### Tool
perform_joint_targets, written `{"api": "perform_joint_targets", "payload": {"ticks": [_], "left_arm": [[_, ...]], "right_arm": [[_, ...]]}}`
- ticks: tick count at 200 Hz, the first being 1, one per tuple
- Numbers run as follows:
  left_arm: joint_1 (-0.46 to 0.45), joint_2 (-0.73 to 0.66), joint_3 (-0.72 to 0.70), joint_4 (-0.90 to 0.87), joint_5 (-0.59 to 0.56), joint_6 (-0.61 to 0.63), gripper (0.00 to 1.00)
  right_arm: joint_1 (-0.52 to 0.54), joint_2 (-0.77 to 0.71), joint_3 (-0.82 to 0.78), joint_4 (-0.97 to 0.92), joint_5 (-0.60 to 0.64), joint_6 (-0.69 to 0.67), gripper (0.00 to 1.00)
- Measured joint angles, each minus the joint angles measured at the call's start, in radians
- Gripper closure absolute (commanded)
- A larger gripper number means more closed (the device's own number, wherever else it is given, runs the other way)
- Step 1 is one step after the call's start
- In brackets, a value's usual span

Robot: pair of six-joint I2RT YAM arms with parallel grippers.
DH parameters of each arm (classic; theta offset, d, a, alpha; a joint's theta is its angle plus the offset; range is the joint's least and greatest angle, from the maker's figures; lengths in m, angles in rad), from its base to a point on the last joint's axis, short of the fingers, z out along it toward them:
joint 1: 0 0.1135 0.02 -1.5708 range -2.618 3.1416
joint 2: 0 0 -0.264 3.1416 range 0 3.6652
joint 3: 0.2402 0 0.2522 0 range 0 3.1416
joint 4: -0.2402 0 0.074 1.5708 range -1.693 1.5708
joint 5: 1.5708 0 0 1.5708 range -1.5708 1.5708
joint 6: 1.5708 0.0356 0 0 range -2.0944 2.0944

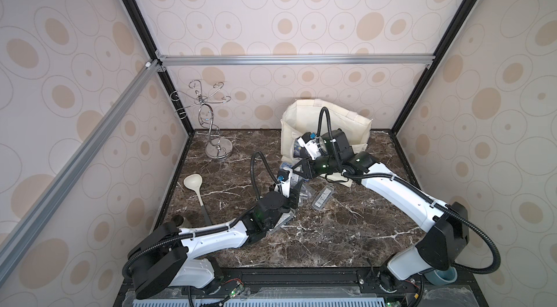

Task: Put the compass set into the canvas bag
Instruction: Pick up the compass set at the center of the board.

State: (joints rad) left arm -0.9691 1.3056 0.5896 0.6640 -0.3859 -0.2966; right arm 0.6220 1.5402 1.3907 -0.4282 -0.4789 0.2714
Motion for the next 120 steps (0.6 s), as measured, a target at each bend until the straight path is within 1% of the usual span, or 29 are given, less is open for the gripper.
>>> {"api": "perform_joint_targets", "payload": {"ticks": [34,63,83,97,120], "left_arm": [[0.003,0.0,0.0,0.01,0.001,0.0,0.44],[0.005,0.0,0.0,0.019,0.001,0.002,0.28],[0.005,-0.002,-0.001,0.024,-0.001,0.004,0.1],[0.006,-0.01,-0.008,0.024,0.004,0.011,0.01],[0.006,-0.048,-0.038,0.023,0.016,0.033,0.0]], "right_arm": [[-0.001,0.0,0.0,0.005,-0.002,0.0,0.8],[0.0,0.0,0.0,0.006,-0.003,0.005,0.81],[0.0,0.0,0.002,0.005,0.0,0.005,0.81],[0.0,0.002,0.011,-0.002,0.005,0.004,0.81],[0.0,0.019,0.065,-0.025,0.026,-0.005,0.81]]}}
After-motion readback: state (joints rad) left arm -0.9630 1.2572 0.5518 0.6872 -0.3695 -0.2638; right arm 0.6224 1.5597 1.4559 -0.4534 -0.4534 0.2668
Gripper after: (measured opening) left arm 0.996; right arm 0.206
